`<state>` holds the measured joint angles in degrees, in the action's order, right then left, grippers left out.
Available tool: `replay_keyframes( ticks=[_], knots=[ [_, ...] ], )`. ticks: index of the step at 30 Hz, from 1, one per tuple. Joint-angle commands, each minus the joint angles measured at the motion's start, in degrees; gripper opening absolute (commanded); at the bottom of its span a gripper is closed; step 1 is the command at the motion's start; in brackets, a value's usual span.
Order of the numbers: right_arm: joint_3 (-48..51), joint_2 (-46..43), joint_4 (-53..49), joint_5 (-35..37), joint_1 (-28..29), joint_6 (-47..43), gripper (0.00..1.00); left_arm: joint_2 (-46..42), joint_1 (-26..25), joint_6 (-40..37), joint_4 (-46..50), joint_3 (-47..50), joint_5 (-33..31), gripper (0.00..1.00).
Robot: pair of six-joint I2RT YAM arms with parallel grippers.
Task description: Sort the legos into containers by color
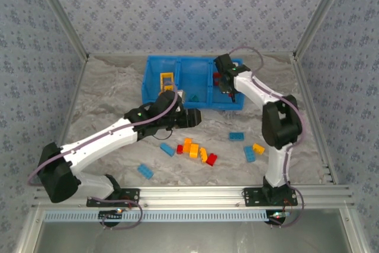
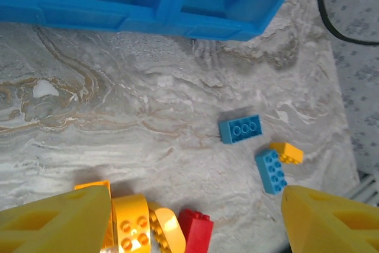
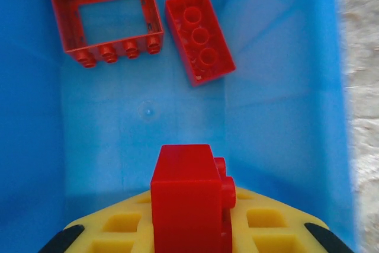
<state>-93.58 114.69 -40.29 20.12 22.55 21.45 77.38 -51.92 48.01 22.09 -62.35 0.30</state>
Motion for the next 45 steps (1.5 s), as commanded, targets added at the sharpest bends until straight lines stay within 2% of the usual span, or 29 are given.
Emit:
replay_keyframes(
  ticks=[1, 7, 12, 16, 20, 22, 25, 27, 29, 33, 36, 39, 42, 45],
  knots=[
    [-6.01, 4.48, -2.99, -2.23, -1.13, 0.67, 0.16, 1.79, -1.62, -0.68, -3.62, -2.85, -3.89, 0.76],
    [-10.74, 10.87, -5.36, -4.77, -2.62, 2.55, 0.2, 5.43, -4.2, -1.98, -4.7, -5.5, -6.2, 0.76],
    [-11.07, 11.3, -5.57, -5.79, -2.87, 2.27, 0.42, 4.16, -5.03, -2.18, -1.52, -6.37, -9.76, 0.76],
    [-11.1, 8.44, -5.85, -5.02, -2.4, 1.27, 0.54, 0.9, -4.94, -0.47, 7.29, -7.19, -15.44, 0.76],
    [-10.77, 2.02, -5.73, -3.91, -1.39, 0.83, 0.54, -4.34, -3.86, 1.99, 16.04, -5.86, -20.23, 0.76],
    [-8.59, -3.79, -4.38, -2.52, 0.36, 0.11, 0.54, -7.2, -0.53, 4.82, 24.13, -4.27, -20.65, 0.76],
    [-0.66, -14.35, 1.11, -1.44, 5.16, -2.24, 0.58, -12.24, 5.67, 6.11, 29.58, 1.64, -16.34, 0.78],
    [5.68, -20.92, 5.21, -2.08, 9.32, -3.59, 0.59, -15.72, 8.02, 6.47, 31.93, 5.97, -14.6, 0.78],
    [12.98, -26.64, 9.63, -4.02, 13.98, -3.96, 0.61, -18.97, 8.34, 8.19, 34.87, 9.73, -13.03, 0.78],
    [23.58, -33.91, 13.28, -4.73, 24.88, -1.69, 0.61, -22.71, 7.49, 20.14, 42.07, 17.79, -4.52, 0.77],
    [31.59, -37.85, 19.5, -8.8, 33.66, -2.78, 0.64, -26.63, 3.76, 31.38, 39.05, 25.1, 0.56, 0.77],
    [37.85, -40.16, 26.49, -13.82, 41.19, -4.48, 0.67, -29.27, 0.95, 39.93, 34.09, 29.63, 1.51, 0.77],
    [40.49, -39.94, 29.05, -18.69, 44.98, -3.11, 0.7, -28.71, 0.86, 44.62, 31.62, 32.29, 1.73, 0.78],
    [40.76, -38.91, 28.55, -16.71, 48.75, -1.48, 0.7, -27.86, 0.83, 48.0, 26.14, 35.09, 2.34, 0.77]
  ],
)
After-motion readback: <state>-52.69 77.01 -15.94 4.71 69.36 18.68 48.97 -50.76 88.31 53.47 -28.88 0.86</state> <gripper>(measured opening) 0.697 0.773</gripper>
